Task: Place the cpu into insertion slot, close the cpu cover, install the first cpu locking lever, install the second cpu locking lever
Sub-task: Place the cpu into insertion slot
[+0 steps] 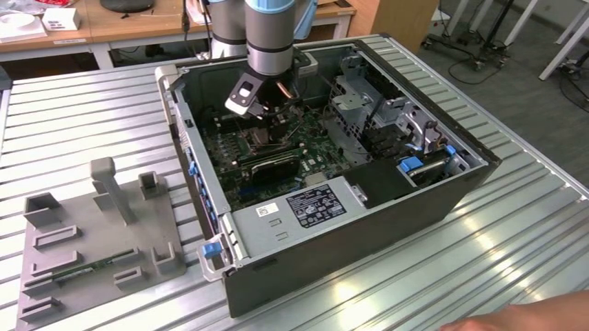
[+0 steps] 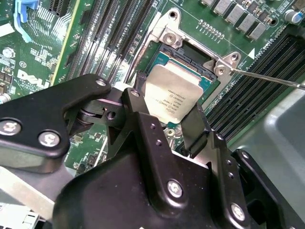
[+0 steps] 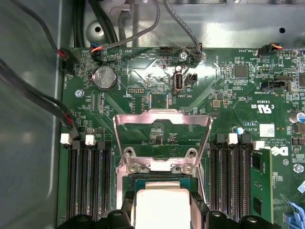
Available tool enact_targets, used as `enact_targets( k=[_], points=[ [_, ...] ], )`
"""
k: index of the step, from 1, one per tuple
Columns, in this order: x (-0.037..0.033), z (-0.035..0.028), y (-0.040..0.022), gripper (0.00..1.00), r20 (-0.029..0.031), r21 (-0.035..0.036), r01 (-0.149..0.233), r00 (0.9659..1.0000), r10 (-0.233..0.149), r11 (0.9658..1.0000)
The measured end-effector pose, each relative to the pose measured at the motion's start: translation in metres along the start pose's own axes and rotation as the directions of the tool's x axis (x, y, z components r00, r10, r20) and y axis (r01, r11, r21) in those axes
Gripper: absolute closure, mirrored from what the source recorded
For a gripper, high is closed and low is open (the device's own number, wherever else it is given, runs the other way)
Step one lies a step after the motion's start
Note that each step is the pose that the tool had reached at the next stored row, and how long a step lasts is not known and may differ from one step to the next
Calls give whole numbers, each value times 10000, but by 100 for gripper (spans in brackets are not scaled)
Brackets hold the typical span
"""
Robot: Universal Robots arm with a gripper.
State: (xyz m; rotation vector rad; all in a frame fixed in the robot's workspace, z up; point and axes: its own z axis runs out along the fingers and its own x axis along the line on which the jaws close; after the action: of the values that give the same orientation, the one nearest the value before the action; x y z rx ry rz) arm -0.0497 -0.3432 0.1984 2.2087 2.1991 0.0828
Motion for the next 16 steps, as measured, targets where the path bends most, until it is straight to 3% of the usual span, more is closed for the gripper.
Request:
enact_targets(
  k=[16],
  points=[
    [13, 25, -11, 46, -1, -1, 0, 10000, 0, 10000]
  ],
)
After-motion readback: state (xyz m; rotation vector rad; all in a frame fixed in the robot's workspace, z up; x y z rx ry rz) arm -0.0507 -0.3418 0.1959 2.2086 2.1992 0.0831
